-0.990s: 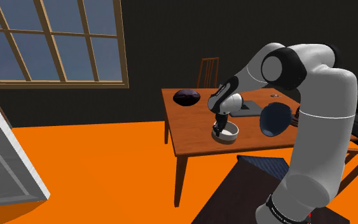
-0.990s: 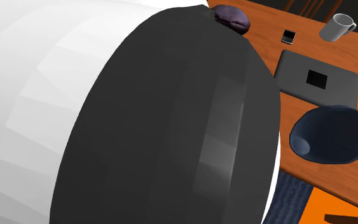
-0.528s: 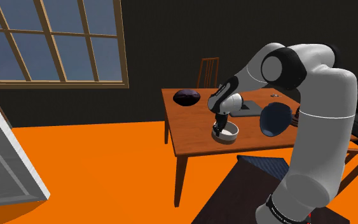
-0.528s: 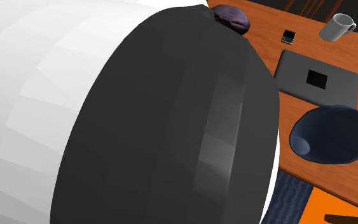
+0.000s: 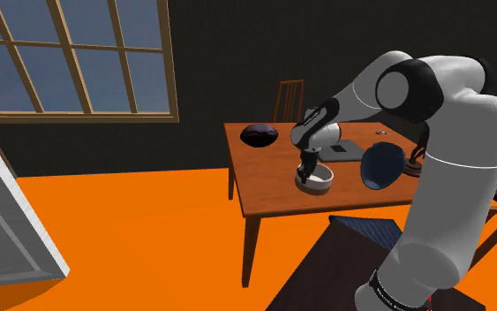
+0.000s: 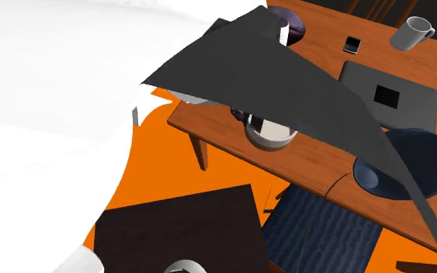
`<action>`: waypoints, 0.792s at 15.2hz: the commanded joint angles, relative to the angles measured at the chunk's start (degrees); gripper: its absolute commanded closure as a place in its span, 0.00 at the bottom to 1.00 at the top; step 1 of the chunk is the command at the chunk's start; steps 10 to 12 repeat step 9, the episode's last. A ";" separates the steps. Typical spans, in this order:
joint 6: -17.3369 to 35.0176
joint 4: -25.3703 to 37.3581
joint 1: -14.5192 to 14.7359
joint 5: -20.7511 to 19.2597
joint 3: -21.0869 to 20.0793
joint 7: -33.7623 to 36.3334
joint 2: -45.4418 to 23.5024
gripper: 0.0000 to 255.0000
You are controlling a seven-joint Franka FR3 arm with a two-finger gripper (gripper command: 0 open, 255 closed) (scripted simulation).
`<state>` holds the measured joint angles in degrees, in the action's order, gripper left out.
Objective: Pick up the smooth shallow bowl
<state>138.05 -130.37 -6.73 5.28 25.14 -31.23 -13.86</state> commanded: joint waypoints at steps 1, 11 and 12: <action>-1.48 0.32 0.19 -0.87 0.40 0.45 1.32 1.00; -5.83 1.20 0.79 -3.30 1.16 2.02 5.18 1.00; -5.83 1.20 0.79 -3.30 1.16 2.02 5.18 1.00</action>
